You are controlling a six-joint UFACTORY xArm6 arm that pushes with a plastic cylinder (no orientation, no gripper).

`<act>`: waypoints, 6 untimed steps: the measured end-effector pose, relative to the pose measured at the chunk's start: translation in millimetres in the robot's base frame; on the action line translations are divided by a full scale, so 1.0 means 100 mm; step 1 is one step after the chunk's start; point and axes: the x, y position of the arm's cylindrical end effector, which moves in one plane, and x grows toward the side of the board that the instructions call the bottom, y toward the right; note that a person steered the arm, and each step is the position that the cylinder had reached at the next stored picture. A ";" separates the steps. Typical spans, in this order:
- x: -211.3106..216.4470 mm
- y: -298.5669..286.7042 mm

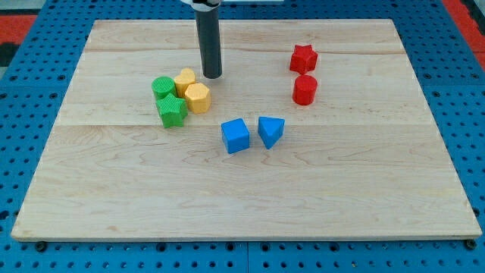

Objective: Move the red star into the red circle

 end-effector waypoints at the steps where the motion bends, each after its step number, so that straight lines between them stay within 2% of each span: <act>1: 0.04 0.13; 2: 0.27 0.87; 3: 0.21 1.04; 4: 0.01 1.08; 6: -0.70 1.26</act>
